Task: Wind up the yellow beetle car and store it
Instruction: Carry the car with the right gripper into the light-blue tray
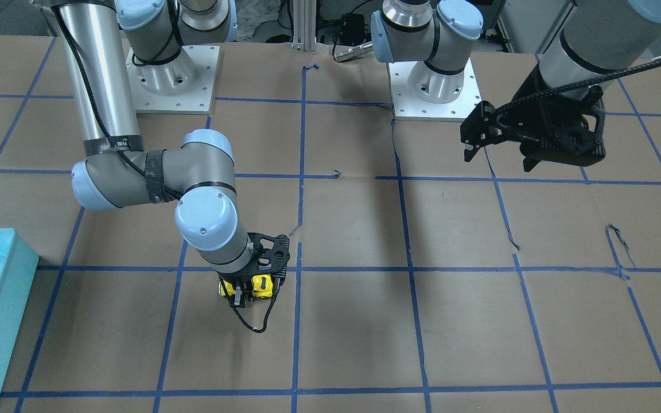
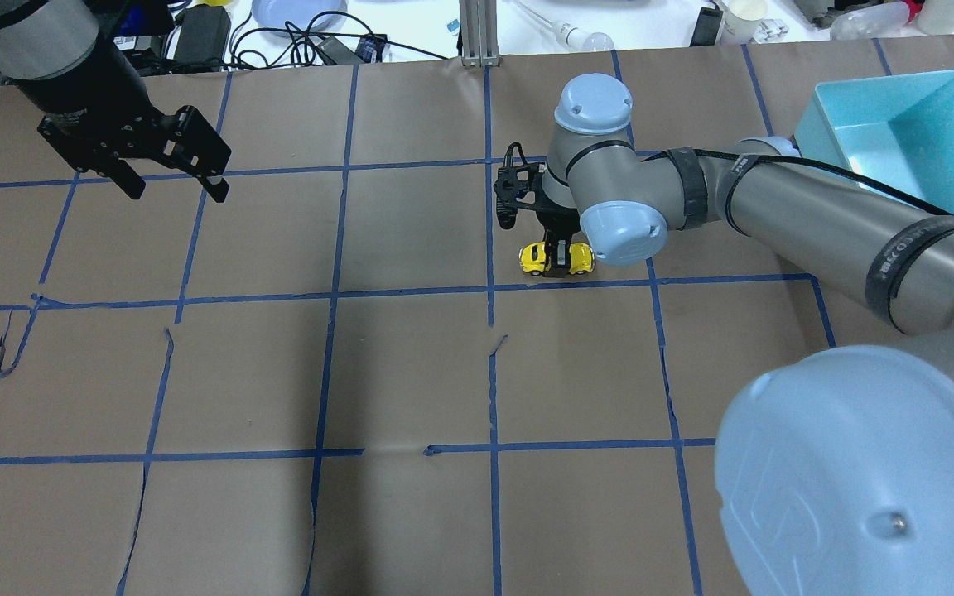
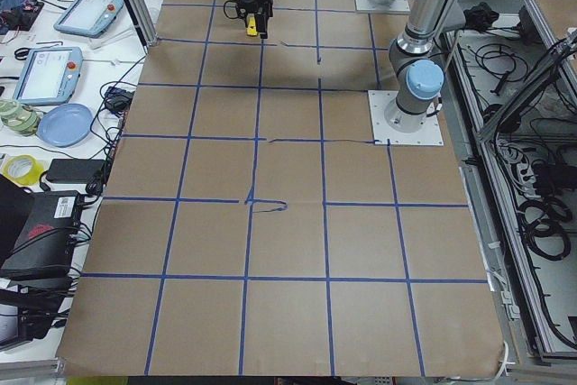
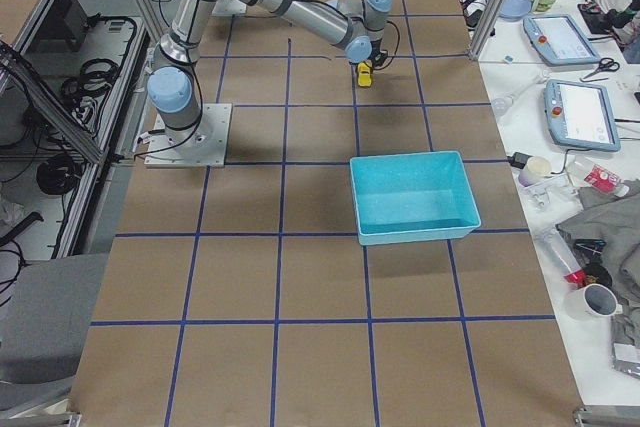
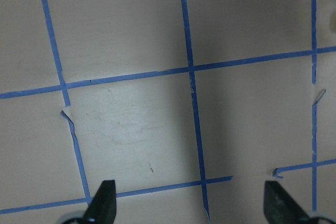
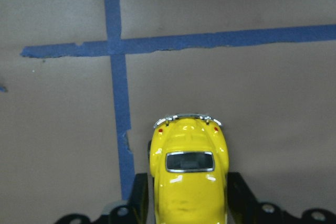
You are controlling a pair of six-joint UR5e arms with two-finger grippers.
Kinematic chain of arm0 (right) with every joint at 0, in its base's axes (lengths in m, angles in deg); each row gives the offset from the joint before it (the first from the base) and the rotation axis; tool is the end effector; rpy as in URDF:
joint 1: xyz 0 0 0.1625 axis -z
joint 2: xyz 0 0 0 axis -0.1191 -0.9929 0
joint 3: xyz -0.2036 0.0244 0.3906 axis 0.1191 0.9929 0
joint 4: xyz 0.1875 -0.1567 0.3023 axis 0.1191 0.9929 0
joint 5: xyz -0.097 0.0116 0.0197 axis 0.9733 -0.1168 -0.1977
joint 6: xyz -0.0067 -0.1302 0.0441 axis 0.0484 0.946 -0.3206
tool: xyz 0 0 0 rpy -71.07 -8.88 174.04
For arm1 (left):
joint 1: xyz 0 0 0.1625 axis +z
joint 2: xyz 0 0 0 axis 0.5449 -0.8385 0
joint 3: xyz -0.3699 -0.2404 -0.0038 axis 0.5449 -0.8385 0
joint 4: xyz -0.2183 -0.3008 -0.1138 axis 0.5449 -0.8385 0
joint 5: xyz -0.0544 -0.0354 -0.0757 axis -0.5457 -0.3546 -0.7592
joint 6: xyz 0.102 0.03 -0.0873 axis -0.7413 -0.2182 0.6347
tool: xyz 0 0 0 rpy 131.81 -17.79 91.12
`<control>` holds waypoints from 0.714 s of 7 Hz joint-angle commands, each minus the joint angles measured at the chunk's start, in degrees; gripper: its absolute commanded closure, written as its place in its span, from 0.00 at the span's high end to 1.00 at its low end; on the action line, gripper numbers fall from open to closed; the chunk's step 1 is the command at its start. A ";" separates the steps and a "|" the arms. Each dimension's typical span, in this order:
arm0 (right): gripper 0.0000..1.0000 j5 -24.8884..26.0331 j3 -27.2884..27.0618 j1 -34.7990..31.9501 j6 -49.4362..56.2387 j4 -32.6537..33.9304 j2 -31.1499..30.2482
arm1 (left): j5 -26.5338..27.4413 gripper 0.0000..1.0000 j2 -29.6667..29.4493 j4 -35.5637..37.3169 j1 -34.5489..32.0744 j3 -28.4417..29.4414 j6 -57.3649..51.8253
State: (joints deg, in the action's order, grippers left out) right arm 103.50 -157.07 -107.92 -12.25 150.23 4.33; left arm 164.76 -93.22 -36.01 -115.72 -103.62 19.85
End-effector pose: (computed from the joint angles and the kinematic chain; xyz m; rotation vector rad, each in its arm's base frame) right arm 0.2640 -0.5849 0.1788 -2.0902 2.2348 -0.0843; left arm -0.0775 -0.4911 0.4684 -0.1828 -3.0815 -0.0789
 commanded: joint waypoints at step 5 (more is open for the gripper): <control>0.00 3.21 9.06 17.97 6.42 -22.15 -11.90 | 0.45 1.00 -0.08 0.02 -0.35 -0.01 0.89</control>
State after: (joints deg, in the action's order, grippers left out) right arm 106.44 -152.81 -96.00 -10.93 135.98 -6.42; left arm 165.06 -93.10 -35.96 -115.86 -103.63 20.57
